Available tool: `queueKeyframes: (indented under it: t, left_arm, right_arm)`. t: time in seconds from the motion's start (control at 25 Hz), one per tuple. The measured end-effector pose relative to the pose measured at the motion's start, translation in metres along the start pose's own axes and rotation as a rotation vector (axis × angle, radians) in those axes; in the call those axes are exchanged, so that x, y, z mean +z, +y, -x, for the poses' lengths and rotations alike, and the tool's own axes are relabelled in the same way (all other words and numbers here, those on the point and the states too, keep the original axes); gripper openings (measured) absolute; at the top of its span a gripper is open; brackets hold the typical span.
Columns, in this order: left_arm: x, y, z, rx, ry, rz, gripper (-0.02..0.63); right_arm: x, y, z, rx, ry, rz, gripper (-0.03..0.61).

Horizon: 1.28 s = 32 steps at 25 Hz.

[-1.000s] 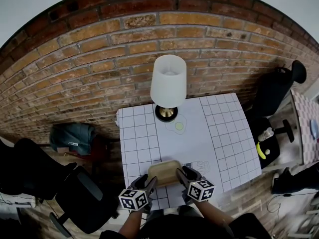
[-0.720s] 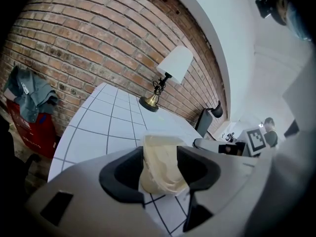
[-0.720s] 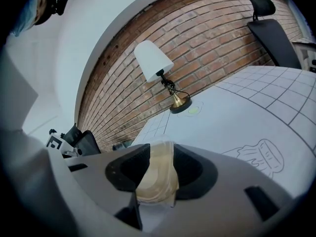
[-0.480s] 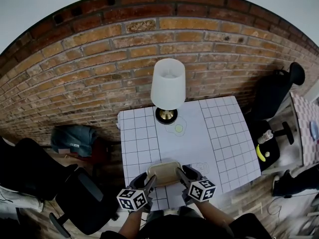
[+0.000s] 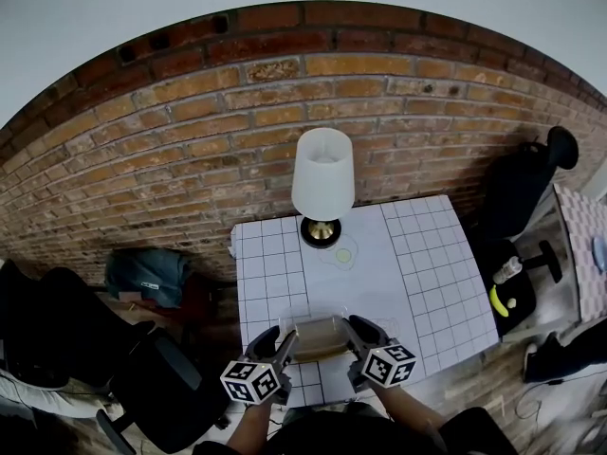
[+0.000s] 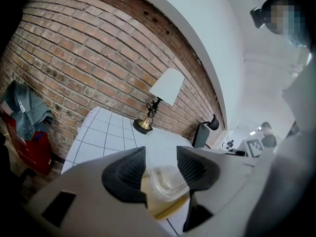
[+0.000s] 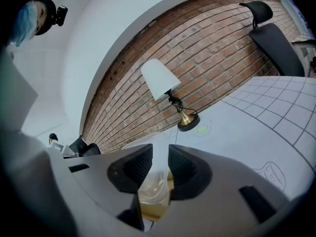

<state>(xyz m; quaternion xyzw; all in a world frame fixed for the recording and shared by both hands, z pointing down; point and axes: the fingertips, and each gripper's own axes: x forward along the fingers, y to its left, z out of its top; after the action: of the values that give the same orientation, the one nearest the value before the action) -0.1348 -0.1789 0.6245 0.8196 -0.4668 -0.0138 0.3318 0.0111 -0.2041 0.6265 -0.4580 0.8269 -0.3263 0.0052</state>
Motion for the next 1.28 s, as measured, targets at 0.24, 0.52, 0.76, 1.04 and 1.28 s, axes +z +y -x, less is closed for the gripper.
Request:
queueKeyframes:
  t: [0.24, 0.52, 0.76, 1.04, 1.28]
  left_arm:
    - [0.022, -0.006, 0.008, -0.004, -0.063, -0.029, 0.162]
    - [0.05, -0.017, 0.019, -0.016, -0.146, -0.077, 0.091]
    - [0.068, -0.028, 0.026, -0.042, -0.192, -0.097, 0.086]
    - [0.09, -0.043, 0.037, -0.065, -0.241, -0.137, 0.081]
    - [0.109, -0.057, 0.048, -0.071, -0.294, -0.177, 0.078]
  right_arm:
    - [0.022, 0.009, 0.004, 0.013, -0.061, 0.008, 0.049]
    - [0.048, 0.024, 0.01, 0.043, -0.124, 0.03, 0.031]
    - [0.066, 0.036, 0.016, 0.069, -0.167, 0.061, 0.023]
    - [0.083, 0.051, 0.023, 0.1, -0.207, 0.077, 0.021]
    - [0.099, 0.066, 0.031, 0.13, -0.243, 0.101, 0.02]
